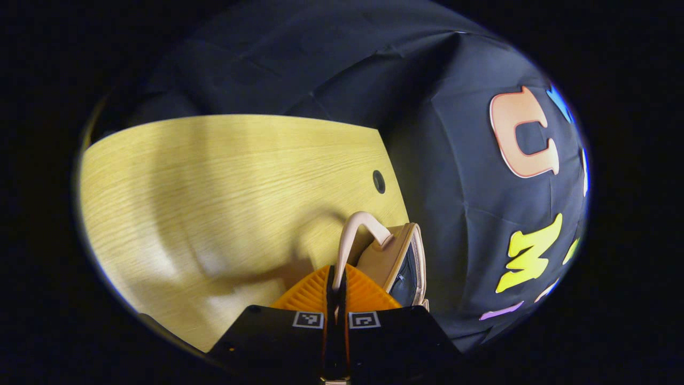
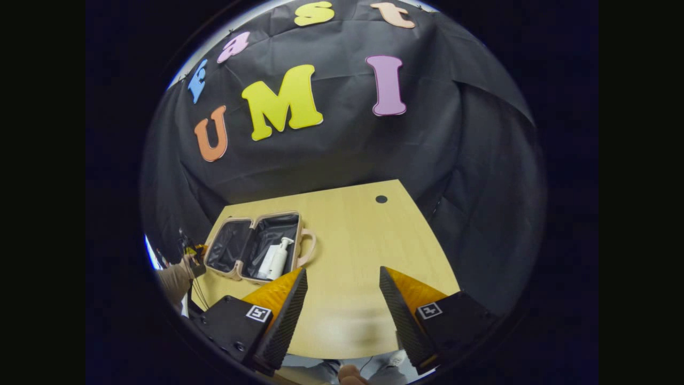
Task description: First open the suitcase, pack the skin care products into it, and then close the suitcase.
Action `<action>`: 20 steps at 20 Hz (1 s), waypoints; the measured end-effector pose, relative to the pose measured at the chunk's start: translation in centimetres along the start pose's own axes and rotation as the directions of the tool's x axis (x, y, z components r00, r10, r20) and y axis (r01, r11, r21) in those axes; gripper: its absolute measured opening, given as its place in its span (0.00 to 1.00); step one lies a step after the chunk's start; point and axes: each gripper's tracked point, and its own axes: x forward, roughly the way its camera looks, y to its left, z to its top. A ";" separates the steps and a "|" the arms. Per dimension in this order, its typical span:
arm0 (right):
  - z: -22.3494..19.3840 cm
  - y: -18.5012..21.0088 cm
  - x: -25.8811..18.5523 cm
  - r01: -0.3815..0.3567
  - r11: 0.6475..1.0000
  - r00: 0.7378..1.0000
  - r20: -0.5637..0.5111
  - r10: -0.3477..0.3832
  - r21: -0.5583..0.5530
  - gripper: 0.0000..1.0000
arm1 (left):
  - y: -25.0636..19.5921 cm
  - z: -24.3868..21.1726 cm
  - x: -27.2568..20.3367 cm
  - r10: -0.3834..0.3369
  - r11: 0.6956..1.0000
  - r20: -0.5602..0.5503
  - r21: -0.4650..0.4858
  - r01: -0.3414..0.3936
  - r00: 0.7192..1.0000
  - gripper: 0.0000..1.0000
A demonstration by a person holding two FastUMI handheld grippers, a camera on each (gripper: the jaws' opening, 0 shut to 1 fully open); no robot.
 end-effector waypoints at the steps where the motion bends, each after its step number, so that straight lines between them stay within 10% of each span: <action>1: 0.5 -0.8 -0.3 -0.004 1.000 1.000 0.020 0.004 -0.014 0.80 | -0.9 0.3 -0.6 0.010 0.999 0.018 0.030 -0.010 1.000 0.03; 10: 4.4 -7.1 -0.8 -0.072 0.997 0.986 0.149 0.076 -0.033 0.80 | -15.1 -0.9 -8.4 -0.060 0.926 0.158 0.377 -0.004 0.986 0.03; 20: 8.6 -15.1 -2.2 0.021 0.987 0.951 0.308 0.031 -0.162 0.80 | -26.5 -13.8 -13.0 -0.154 0.807 0.234 0.590 -0.014 0.960 0.03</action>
